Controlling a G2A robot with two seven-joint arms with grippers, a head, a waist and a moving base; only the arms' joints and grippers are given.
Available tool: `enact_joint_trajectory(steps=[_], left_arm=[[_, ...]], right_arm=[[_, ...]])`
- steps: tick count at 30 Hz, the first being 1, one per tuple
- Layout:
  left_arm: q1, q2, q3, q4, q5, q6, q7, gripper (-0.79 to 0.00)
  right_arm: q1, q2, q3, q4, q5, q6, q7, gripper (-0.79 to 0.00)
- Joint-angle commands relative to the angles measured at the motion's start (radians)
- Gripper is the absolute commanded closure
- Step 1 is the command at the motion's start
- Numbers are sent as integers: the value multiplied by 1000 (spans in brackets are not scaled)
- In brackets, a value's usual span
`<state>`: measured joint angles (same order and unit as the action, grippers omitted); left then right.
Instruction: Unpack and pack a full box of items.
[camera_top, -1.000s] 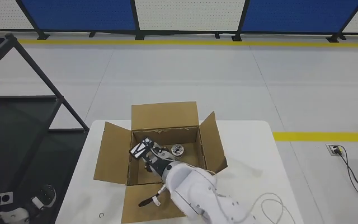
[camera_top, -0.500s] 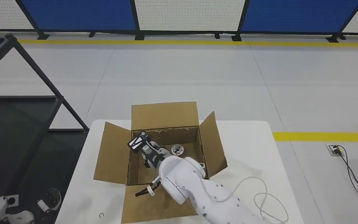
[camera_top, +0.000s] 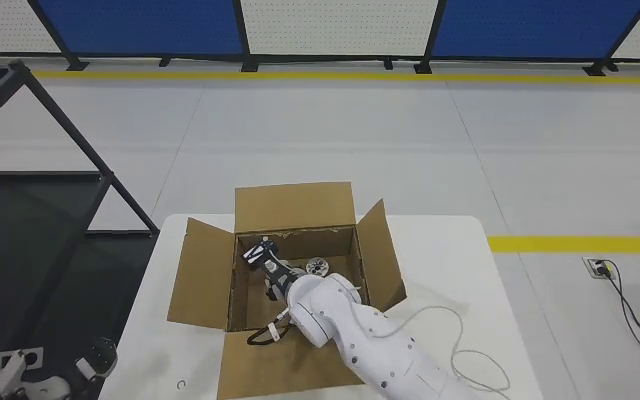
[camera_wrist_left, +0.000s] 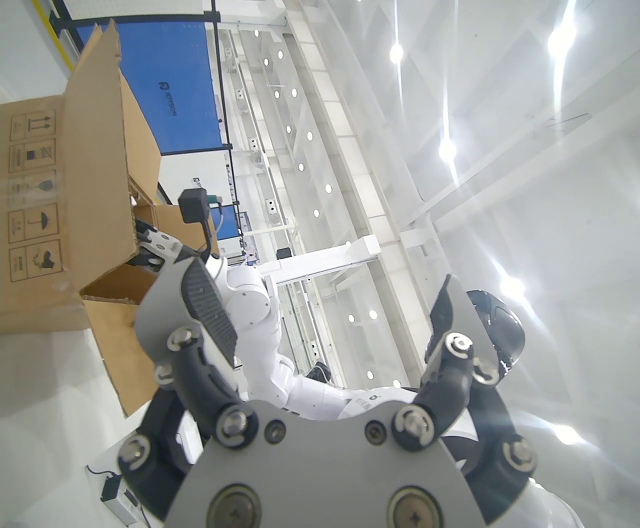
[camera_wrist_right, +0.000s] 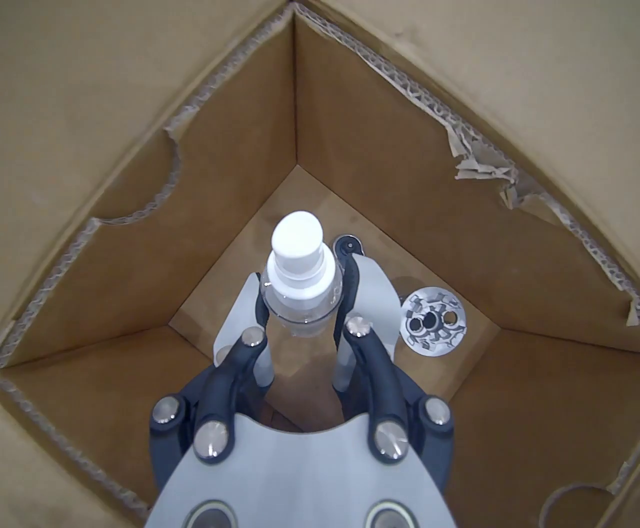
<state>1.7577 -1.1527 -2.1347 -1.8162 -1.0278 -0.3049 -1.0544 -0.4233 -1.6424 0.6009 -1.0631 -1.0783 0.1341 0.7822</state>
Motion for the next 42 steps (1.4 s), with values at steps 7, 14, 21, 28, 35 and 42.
enact_joint_trajectory(steps=[7, 14, 21, 28, 35, 42], left_arm=[[1, -3, 10, -18, 14, 3, 2, -785], [1, -6, 8, -17, 16, 5, 6, -785], [-4, -9, 12, -23, 15, 9, 14, -785], [-2, -12, 9, -31, 48, -5, 32, -785], [13, -15, 23, -41, 217, -71, 94, -785], [27, -20, 47, -64, 427, -162, 188, -785]], right_arm=[[38, -63, -32, 167, 34, 33, -78, 0], [57, -98, -27, 243, 59, 23, -106, -440], [49, -109, -8, 238, 54, 14, -117, -785], [7, -97, 21, 155, -5, 32, -111, -785], [-124, -43, 103, -99, -128, 52, -109, -785], [-388, 40, 243, -515, -314, -21, -116, -785]])
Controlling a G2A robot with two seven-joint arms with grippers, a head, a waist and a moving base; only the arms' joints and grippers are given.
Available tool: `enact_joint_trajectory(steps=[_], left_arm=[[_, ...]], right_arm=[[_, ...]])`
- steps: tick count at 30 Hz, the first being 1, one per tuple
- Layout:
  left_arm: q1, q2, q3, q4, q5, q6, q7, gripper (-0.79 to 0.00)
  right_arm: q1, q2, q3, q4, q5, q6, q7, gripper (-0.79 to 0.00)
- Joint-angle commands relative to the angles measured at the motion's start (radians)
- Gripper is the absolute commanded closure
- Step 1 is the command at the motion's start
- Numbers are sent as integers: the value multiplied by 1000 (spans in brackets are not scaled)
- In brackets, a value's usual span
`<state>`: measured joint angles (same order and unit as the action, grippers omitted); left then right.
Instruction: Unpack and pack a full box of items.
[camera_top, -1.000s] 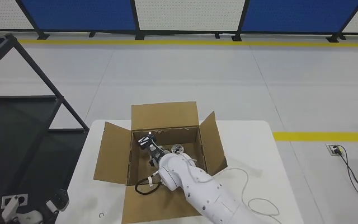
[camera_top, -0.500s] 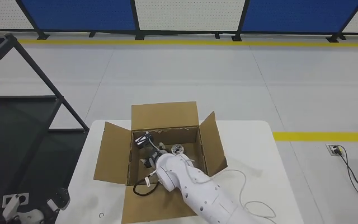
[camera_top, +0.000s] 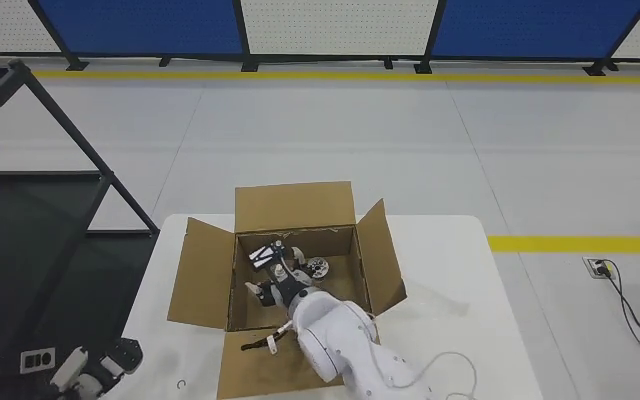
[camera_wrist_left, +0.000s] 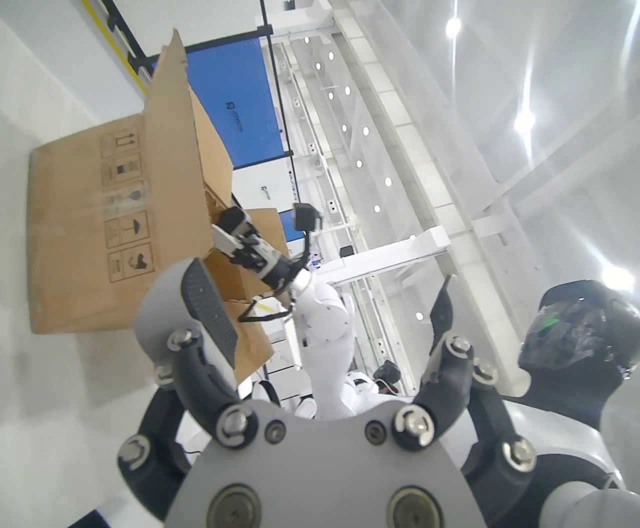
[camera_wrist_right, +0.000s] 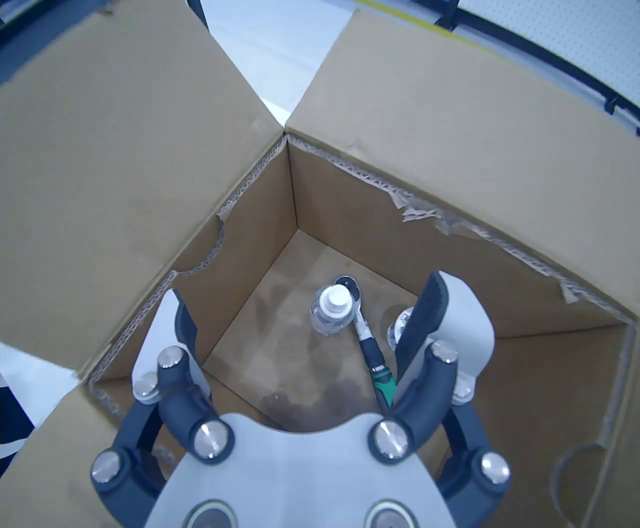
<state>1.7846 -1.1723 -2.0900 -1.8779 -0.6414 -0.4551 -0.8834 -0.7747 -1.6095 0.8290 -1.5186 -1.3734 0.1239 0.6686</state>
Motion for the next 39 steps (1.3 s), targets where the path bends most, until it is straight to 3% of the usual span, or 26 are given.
enact_joint_trajectory(steps=[1, 6, 10, 15, 24, 29, 30, 32, 34, 37, 39], left_arm=[[0, -1, 6, -5, 90, -30, 41, -785], [-24, -6, 49, -14, 349, -81, 179, -785], [-70, -8, 103, -7, 488, -82, 249, -785], [-144, -10, 173, 36, 604, -32, 343, -785], [-144, -10, 173, 36, 604, -32, 343, -785], [-131, -11, 187, -13, 785, -42, 414, -785], [-128, -12, 195, -22, 824, -39, 434, -711], [-125, -14, 214, -37, 889, -27, 467, -372], [-122, -15, 232, -47, 934, -21, 496, -160], [-118, -16, 249, -51, 958, -12, 516, 0], [-117, -16, 253, -52, 968, -6, 522, 0]], right_arm=[[-78, 17, 33, -115, -38, -29, -8, -785], [-259, 54, 119, -347, -92, -119, -68, -785], [-378, 71, 161, -461, -150, -112, -158, -785], [-378, 71, 161, -461, -150, -112, -158, -785], [-393, 73, 178, -458, -120, -120, -180, -785], [-432, 78, 253, -497, -27, -126, -245, -785], [-443, 80, 267, -509, -16, -122, -268, -785], [-471, 81, 291, -532, 20, -115, -322, -785], [-498, 84, 317, -551, 47, -120, -358, -785], [-529, 89, 349, -565, 76, -132, -389, -785], [-541, 91, 368, -568, 91, -134, -403, -785]])
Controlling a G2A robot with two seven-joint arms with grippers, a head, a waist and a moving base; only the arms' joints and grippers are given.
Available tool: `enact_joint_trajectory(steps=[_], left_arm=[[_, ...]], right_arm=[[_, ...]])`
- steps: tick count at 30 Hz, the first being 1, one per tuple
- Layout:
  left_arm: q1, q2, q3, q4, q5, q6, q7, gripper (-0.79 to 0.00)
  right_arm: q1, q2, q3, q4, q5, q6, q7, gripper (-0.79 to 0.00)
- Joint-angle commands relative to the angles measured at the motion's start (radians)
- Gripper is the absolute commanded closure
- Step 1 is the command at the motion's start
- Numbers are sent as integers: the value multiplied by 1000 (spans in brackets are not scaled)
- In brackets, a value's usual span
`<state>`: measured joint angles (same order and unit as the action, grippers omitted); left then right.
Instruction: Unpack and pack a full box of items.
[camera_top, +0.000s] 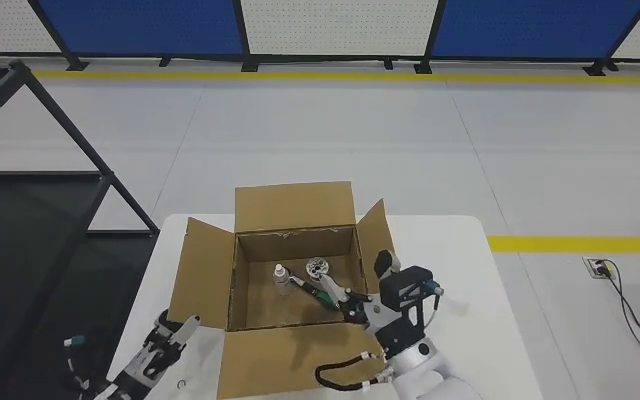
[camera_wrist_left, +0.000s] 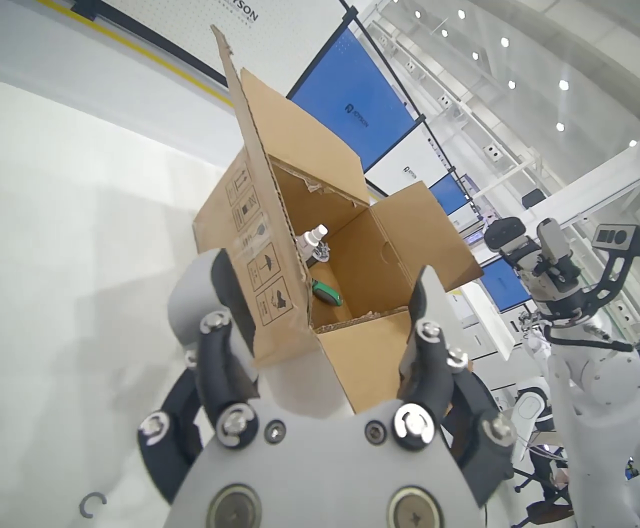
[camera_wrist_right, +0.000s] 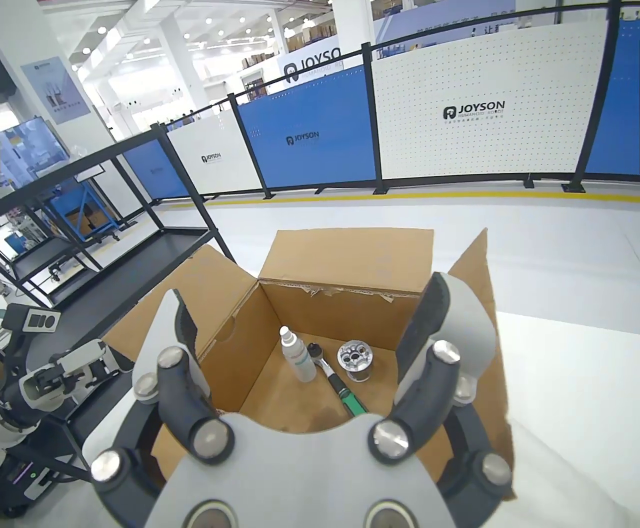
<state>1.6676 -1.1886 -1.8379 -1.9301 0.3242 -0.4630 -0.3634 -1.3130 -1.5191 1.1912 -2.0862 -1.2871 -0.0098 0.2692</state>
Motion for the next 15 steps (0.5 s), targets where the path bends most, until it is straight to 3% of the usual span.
enact_joint_trajectory(steps=[1, 15], left_arm=[[0, 0, 3, 1, 3, 3, 4, 0], [4, 11, -21, 5, -33, -1, -56, 0]], right_arm=[[-8, 2, 15, -1, 16, -4, -9, -785], [-43, 14, 133, -8, 158, -16, -48, -785]])
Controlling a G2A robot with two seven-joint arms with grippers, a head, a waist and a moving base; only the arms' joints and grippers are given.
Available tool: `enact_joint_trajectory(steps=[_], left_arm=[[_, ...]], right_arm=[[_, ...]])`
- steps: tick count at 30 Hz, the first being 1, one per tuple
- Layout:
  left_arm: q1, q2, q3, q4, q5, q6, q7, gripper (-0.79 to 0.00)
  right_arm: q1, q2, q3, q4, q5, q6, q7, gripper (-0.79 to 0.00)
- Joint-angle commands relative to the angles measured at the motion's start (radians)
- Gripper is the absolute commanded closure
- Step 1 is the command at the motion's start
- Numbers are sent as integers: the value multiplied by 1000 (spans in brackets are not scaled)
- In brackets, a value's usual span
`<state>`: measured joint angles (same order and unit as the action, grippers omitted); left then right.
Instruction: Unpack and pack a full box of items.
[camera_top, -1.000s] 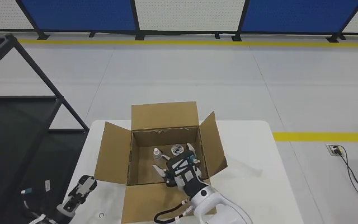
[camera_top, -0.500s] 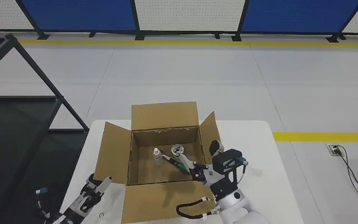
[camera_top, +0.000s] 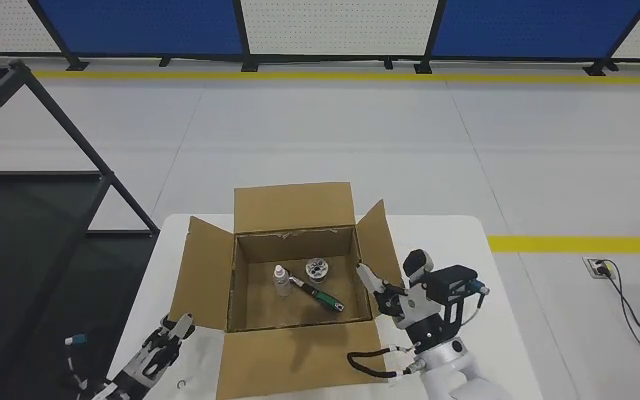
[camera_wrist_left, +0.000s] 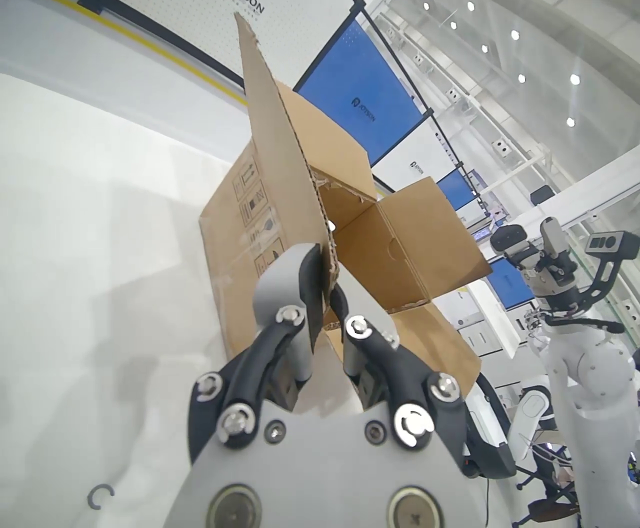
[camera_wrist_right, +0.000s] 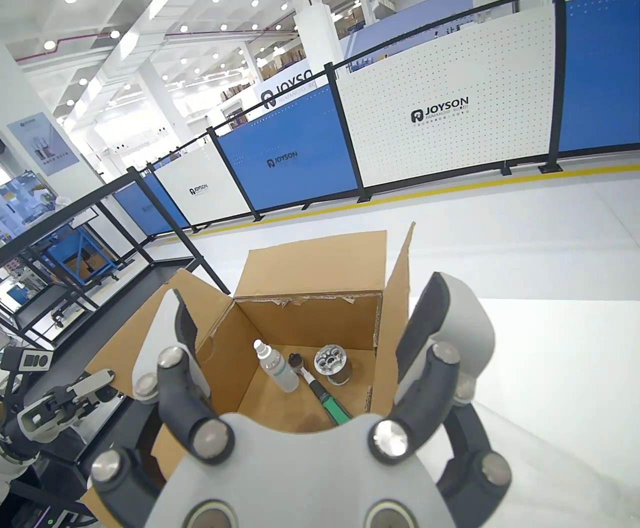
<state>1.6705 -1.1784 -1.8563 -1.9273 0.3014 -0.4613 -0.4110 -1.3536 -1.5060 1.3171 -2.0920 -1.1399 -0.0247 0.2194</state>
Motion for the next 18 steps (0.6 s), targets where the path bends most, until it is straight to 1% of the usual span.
enact_joint_trajectory(steps=[1, 5, 9, 15, 16, 18], left_arm=[[1, 3, -6, 3, -23, -11, -23, 0], [-1, 9, -22, 11, -59, -45, -75, 0], [-3, 18, -41, 18, -102, -80, -138, 0], [1, 27, -69, 30, -127, -106, -183, 0], [2, 29, -72, 32, -139, -109, -188, 0], [3, 32, -82, 39, -150, -111, -195, 0]], right_arm=[[-5, 2, 15, -6, 26, -5, 8, -785], [-7, 7, 42, -11, 69, -17, 80, -785], [-7, 7, 42, -11, 69, -17, 80, -785], [-9, 7, 43, -8, 74, -14, 78, -785], [-11, 8, 47, -2, 93, -16, 90, -785], [0, 12, 61, 8, 135, -40, 170, -785]])
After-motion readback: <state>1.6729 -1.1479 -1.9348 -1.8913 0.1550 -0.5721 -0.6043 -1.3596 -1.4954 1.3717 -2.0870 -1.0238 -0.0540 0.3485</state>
